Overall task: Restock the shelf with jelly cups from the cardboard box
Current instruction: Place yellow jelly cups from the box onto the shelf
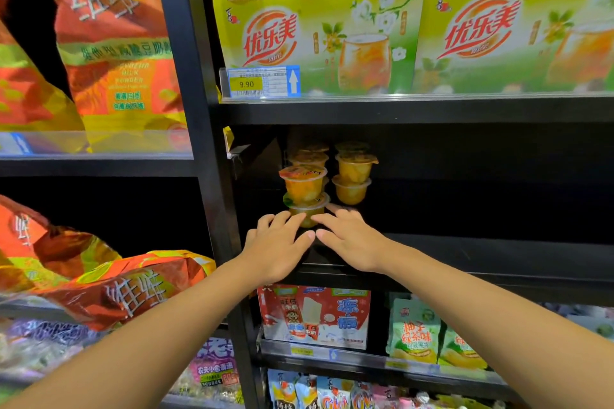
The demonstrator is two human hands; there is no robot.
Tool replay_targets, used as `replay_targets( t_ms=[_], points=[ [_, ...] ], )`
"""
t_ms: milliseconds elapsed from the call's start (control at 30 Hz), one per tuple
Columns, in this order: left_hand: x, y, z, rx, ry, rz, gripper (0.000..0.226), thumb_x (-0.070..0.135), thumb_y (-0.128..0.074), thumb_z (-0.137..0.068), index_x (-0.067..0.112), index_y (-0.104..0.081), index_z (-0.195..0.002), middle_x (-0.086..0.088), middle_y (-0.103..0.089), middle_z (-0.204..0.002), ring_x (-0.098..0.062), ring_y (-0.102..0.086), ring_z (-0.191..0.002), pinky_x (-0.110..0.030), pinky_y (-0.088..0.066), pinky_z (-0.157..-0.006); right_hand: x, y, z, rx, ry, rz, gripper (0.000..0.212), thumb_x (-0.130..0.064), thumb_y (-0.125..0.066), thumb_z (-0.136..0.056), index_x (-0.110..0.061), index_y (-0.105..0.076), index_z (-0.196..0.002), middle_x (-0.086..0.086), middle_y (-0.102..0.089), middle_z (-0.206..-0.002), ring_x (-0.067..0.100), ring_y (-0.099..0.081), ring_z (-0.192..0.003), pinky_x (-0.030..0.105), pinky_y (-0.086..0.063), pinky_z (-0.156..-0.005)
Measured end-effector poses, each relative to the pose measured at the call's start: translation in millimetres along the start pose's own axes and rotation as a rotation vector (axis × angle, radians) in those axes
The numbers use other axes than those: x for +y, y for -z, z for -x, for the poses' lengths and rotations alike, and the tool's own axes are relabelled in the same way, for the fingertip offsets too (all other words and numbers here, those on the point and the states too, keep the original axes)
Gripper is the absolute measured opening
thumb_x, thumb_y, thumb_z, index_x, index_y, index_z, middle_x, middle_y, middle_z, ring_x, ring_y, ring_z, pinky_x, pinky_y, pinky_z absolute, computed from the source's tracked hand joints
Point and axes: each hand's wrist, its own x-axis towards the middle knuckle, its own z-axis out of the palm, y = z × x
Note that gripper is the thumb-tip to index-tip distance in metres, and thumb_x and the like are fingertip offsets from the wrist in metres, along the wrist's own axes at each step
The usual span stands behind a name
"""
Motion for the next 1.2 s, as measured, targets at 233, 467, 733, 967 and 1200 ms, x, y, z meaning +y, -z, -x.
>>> replay_targets(
  t_ms=[233,467,733,967,1200],
  points=[
    [-3,-2,-4,-0.015,0.007,0.036,0.062,0.056,-0.031,-0.103,0.03,-0.019,-0.158,0.001,-0.015,-0.166,-0.031,-0.012,-0.15,-0.051,-0.02,-0.117,-7,4,2,0.034,-0.013,0.039,0.053,-0.042,-0.036,-0.107,-0.024,-0.031,-0.156,0.007,-0.017,-0.165,0.032,-0.012,-0.151,0.045,-0.017,-0.121],
    [6,4,33,0.028,-0.093,-0.014,0.069,0.049,-0.048,-0.099,0.029,-0.018,-0.158,0.0,-0.015,-0.165,-0.028,-0.009,-0.15,-0.049,-0.022,-0.118,-10,15,49,0.102,-0.019,-0.019,0.064,-0.04,-0.057,-0.099,-0.025,-0.031,-0.156,0.002,-0.022,-0.164,0.027,-0.012,-0.151,0.047,-0.023,-0.12],
    [41,-44,147,0.029,-0.347,0.073,0.067,0.048,-0.047,-0.089,0.026,-0.033,-0.152,0.002,-0.029,-0.154,-0.021,-0.018,-0.142,-0.043,-0.022,-0.117,-12,-30,170,0.405,0.063,-0.231,0.045,-0.027,-0.064,-0.093,-0.022,-0.056,-0.137,-0.001,-0.053,-0.136,0.019,-0.036,-0.132,0.024,-0.026,-0.105],
    [52,-157,198,-0.226,-0.305,0.129,0.066,0.049,-0.048,-0.084,0.016,-0.05,-0.141,-0.008,-0.049,-0.139,-0.03,-0.035,-0.131,-0.037,-0.024,-0.11,41,-130,243,0.273,-0.099,-0.284,0.034,-0.03,-0.058,-0.085,-0.018,-0.067,-0.115,-0.001,-0.058,-0.111,0.022,-0.05,-0.111,0.022,-0.025,-0.087],
    [28,-241,226,-0.446,-0.277,0.156,0.057,0.031,-0.066,-0.092,0.022,-0.047,-0.145,-0.005,-0.052,-0.14,-0.031,-0.042,-0.132,-0.045,-0.033,-0.111,63,-200,300,0.099,-0.308,-0.335,0.034,-0.018,-0.068,-0.091,-0.015,-0.064,-0.125,0.002,-0.057,-0.121,0.024,-0.048,-0.119,0.03,-0.032,-0.099]
  ],
)
